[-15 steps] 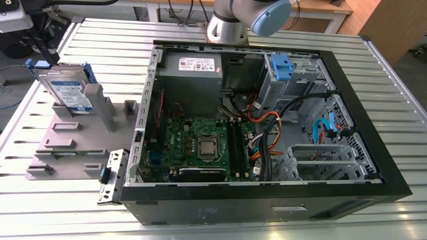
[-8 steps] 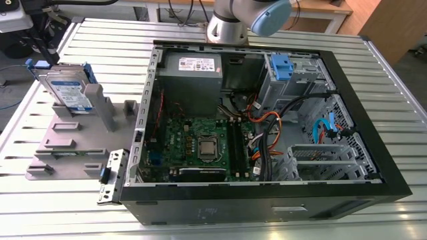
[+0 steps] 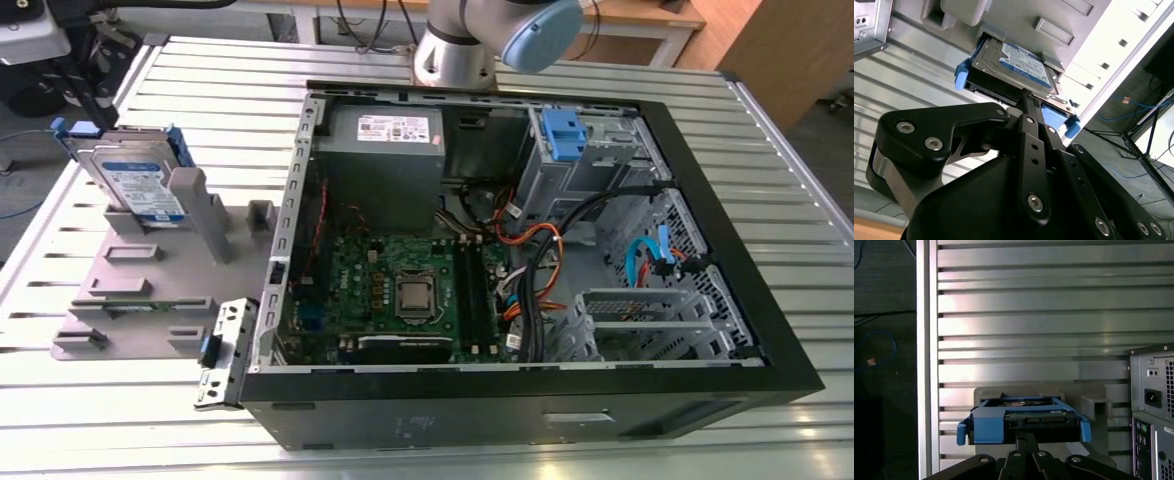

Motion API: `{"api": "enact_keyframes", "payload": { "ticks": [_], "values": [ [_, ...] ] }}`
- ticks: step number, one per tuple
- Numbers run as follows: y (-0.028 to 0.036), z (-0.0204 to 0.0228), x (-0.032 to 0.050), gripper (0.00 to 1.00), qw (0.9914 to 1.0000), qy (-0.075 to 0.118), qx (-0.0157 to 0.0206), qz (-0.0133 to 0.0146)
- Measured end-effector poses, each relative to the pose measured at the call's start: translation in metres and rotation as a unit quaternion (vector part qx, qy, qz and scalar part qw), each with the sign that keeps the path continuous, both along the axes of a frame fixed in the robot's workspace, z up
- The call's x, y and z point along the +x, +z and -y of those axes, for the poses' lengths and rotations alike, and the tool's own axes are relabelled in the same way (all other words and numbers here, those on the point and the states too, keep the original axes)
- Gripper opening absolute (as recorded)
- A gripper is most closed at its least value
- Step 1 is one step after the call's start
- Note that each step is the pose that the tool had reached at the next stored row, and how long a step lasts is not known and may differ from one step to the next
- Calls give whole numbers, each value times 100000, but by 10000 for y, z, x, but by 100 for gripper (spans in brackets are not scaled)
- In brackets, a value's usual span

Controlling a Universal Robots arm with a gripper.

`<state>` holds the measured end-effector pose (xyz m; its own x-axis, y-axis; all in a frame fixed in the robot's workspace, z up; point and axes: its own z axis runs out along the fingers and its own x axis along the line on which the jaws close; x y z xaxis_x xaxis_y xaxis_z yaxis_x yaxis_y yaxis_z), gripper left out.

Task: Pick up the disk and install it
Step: 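Pick up the disk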

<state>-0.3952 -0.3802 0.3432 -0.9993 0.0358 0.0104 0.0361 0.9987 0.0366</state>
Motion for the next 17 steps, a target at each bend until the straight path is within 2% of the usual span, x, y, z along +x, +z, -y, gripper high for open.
{"api": "enact_keyframes", "payload": {
  "ticks": [2,5,9,14,17],
  "values": [
    [0,0,0,11,99989,1458,2,2],
    [-1,0,0,11,99925,3881,3,5],
    [-1,0,0,11,99741,7192,3,3],
    [-3,0,0,11,99321,11632,0,-1],
    [-4,0,0,11,98985,14212,0,-1]
  ]
}}
